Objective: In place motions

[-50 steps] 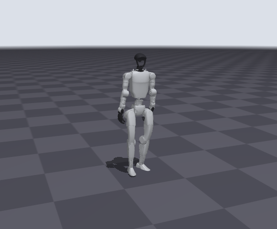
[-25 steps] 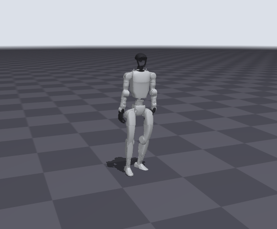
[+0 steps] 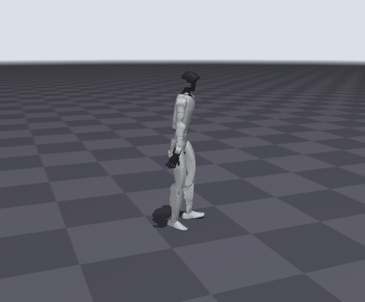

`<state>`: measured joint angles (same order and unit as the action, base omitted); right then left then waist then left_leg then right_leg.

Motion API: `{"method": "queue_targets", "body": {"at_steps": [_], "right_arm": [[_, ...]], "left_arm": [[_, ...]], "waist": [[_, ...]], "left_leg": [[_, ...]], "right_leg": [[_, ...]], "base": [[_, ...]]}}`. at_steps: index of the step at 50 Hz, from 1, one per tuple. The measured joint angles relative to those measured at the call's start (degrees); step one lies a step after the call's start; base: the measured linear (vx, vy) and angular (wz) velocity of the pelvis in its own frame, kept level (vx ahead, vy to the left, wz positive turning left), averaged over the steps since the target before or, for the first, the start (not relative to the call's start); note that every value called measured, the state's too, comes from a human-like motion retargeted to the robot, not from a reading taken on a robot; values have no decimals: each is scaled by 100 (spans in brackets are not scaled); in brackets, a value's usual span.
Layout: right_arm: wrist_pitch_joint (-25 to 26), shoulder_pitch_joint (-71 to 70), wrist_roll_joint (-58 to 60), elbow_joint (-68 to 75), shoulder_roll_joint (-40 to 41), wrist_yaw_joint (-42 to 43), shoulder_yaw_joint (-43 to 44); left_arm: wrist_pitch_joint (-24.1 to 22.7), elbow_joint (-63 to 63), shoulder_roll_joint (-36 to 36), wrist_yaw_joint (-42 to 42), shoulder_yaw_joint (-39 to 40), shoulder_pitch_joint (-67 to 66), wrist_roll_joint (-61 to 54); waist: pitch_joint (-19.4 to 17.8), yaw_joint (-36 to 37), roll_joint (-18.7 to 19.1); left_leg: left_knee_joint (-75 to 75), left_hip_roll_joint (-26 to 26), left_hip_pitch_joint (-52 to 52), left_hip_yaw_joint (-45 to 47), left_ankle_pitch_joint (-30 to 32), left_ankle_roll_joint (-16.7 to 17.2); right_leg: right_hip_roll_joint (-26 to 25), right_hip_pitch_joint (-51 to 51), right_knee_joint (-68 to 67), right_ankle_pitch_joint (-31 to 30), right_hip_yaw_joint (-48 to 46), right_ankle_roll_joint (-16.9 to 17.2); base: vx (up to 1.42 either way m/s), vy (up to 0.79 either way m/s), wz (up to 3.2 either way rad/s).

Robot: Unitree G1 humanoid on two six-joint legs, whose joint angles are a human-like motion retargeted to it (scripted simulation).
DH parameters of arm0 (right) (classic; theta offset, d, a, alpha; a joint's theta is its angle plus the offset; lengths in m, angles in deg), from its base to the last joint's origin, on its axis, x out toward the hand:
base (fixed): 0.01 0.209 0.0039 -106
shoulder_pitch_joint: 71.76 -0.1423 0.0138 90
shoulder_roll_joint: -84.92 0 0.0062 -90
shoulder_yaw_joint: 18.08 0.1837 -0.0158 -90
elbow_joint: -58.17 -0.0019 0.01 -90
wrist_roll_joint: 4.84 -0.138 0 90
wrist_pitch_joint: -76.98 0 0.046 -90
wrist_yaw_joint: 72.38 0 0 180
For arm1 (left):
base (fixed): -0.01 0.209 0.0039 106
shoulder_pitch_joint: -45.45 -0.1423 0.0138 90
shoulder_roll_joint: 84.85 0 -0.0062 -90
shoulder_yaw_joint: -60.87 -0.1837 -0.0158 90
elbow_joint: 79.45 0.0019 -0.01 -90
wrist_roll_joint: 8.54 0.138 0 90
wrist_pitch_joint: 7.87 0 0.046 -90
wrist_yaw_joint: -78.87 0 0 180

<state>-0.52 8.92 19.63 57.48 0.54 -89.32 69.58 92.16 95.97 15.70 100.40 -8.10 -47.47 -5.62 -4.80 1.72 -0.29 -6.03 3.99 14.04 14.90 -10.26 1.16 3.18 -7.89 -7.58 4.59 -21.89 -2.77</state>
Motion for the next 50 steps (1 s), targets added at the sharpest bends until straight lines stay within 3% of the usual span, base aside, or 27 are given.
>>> {"method": "queue_targets", "body": {"at_steps": [5,14,20,23,25,27,32,35,37,40,42,46,50], "right_arm": [[-38,23,-183,-105,-144,-116,162],[-36,392,-97,112,-367,-34,419],[46,685,-26,350,-334,30,670],[-14,864,-82,243,-293,30,832],[-56,979,-121,150,-303,4,898],[-61,995,-152,91,-290,-6,906],[-165,958,-280,-82,-252,-83,932],[-175,1039,-160,-208,-170,-128,954],[-202,1033,-195,-217,-88,-85,954],[-277,984,-233,-262,13,-164,891],[-323,957,-120,-350,49,-245,821],[-393,937,205,-560,47,-200,646],[-431,885,410,-704,30,-74,526]], "left_arm": [[-14,378,-21,-141,-9,-106,70],[17,895,-120,-388,-3,-131,89],[74,990,-167,-476,-106,-116,137],[62,942,-113,-443,-169,-67,171],[60,902,-27,-388,-187,-43,214],[41,871,66,-318,-180,-14,237],[14,925,132,-328,-297,140,307],[100,1056,68,-300,-348,155,468],[137,1112,-34,-306,-430,196,465],[208,1116,-204,-280,-533,320,508],[264,1077,-293,-229,-566,397,589],[332,979,-389,-91,-638,456,723],[419,932,-410,44,-670,499,832]], "waist": [[175,-119,59],[527,53,-45],[955,-453,-28],[1066,-436,138],[1069,-312,240],[956,-42,321],[766,36,773],[847,-218,1027],[852,-379,1017],[761,-526,854],[748,-465,785],[751,-469,728],[687,-514,520]], "left_leg": [[-218,595,-289,2689,-136,503],[-624,705,-1042,3369,-272,499],[-571,757,-1603,4236,-184,419],[-280,728,-1683,4232,-16,793],[-83,630,-1678,3999,-12,756],[-116,623,-1466,3139,33,618],[-239,852,-1393,2292,-172,509],[-350,1019,-1238,1756,-203,446],[-387,952,-1107,1294,-158,359],[-284,676,-1041,743,-21,222],[-202,581,-1020,610,61,185],[-121,461,-902,273,188,174],[-71,165,-841,16,262,164]], "right_leg": [[307,128,73,180,-1515,83],[632,672,251,359,-3849,302],[587,1115,369,288,-5327,605],[363,1322,340,189,-5877,692],[293,1521,277,65,-6109,672],[363,1723,113,-124,-5911,608],[627,2026,-861,-527,-5100,326],[841,1865,-1764,-424,-4191,-178],[999,1509,-2391,-233,-3334,-238],[815,816,-2947,-71,-1776,-128],[651,573,-2959,-55,-1280,-109],[481,320,-2501,94,-1043,-45],[328,19,-1596,297,-604,247]], "base": [[-20,6,279],[-11,14,269],[0,23,328],[6,37,236],[12,36,142],[7,49,78],[6,41,151],[21,33,228],[15,24,236],[7,7,204],[8,6,140],[10,5,130],[6,0,120]]}}
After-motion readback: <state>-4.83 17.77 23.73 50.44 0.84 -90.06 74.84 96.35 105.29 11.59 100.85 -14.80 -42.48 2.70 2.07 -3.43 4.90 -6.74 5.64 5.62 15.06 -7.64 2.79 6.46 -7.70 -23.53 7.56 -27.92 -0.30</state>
